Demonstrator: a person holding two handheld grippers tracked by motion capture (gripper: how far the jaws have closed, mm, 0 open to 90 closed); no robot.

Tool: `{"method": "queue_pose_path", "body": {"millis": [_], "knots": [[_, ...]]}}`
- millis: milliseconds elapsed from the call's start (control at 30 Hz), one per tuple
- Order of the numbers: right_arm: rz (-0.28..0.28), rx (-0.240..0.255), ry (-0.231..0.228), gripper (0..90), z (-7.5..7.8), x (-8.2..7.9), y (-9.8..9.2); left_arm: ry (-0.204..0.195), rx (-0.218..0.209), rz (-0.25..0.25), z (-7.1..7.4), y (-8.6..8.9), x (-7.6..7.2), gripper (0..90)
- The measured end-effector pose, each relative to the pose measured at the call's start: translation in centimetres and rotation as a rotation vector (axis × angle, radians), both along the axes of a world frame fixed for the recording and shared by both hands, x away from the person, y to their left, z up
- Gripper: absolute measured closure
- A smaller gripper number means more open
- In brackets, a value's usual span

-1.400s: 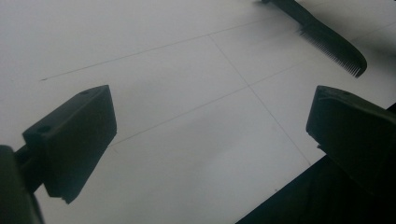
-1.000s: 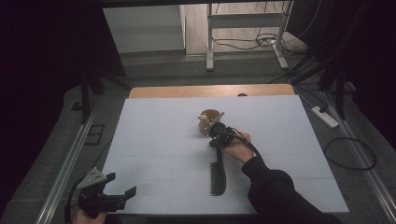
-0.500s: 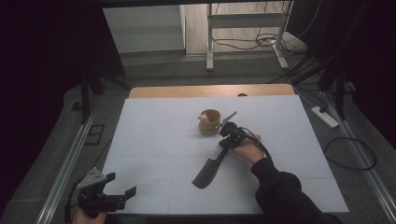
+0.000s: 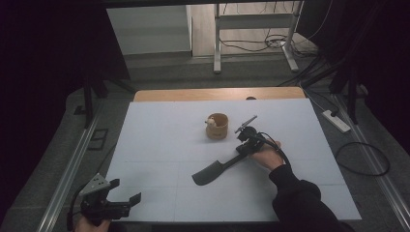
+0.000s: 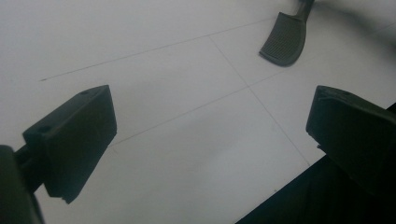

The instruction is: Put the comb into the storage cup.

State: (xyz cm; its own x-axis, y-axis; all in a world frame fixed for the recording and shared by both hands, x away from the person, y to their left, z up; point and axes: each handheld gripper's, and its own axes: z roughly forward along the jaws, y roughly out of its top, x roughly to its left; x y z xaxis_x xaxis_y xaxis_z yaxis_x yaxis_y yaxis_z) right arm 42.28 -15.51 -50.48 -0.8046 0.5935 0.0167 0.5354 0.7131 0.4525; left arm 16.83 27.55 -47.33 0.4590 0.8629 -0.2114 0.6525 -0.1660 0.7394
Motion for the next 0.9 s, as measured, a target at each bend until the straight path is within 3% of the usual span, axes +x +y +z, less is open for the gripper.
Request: {"method": "queue_pose_path", "body": {"millis": [367,900], "knots": [[0.017,-0.01,0.016,89.5,0.1,-1.3,-0.9,0.002,0.002,0.001,0.0,0.0,0.0,2.3],[0.055,0.016,0.059,89.6,0.2,-4.4,-1.8,0.004,0.003,0.002,0.0,-0.1,0.0,2.4]]}}
